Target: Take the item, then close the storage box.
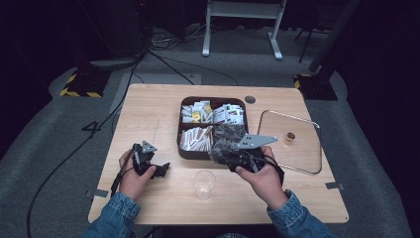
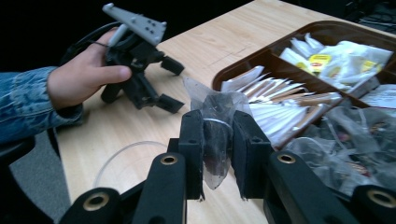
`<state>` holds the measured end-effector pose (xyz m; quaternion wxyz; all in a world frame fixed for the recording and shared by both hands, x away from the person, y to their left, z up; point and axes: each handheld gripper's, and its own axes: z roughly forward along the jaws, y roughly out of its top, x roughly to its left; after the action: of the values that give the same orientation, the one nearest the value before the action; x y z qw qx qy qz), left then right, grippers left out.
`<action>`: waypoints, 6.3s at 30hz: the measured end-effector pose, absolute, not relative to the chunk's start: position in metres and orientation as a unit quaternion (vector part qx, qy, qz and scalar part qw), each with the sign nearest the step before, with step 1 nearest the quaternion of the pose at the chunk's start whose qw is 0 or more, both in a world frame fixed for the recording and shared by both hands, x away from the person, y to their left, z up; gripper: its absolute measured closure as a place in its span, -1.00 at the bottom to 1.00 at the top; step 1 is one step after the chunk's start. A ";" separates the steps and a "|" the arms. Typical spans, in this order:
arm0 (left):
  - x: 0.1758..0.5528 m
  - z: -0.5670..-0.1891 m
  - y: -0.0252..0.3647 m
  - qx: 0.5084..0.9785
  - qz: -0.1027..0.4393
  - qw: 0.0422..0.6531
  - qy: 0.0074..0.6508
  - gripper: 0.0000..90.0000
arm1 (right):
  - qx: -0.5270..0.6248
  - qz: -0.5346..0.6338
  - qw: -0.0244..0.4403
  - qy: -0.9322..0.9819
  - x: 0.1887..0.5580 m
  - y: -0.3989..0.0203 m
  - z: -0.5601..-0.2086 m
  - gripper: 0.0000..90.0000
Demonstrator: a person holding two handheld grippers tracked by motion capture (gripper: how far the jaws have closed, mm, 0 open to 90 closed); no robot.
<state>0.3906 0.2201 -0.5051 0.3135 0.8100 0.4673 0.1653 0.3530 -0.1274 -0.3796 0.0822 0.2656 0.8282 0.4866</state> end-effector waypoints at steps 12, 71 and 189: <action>0.391 -0.505 0.220 0.810 0.165 0.314 0.467 -1.00 | 0.232 0.476 0.053 0.847 0.333 -0.111 -0.389 0.69; 0.390 -0.505 0.220 0.810 0.165 0.314 0.468 -0.99 | 0.247 0.466 0.087 0.845 0.351 -0.124 -0.379 0.27; 0.389 -0.505 0.220 0.810 0.164 0.315 0.467 -1.00 | 0.545 0.366 0.226 0.720 0.467 -0.340 -0.435 0.32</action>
<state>0.3886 0.2204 -0.5053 0.3152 0.8096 0.4672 0.1638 0.4671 -0.3395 -0.4348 0.2259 0.5451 0.7198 0.3656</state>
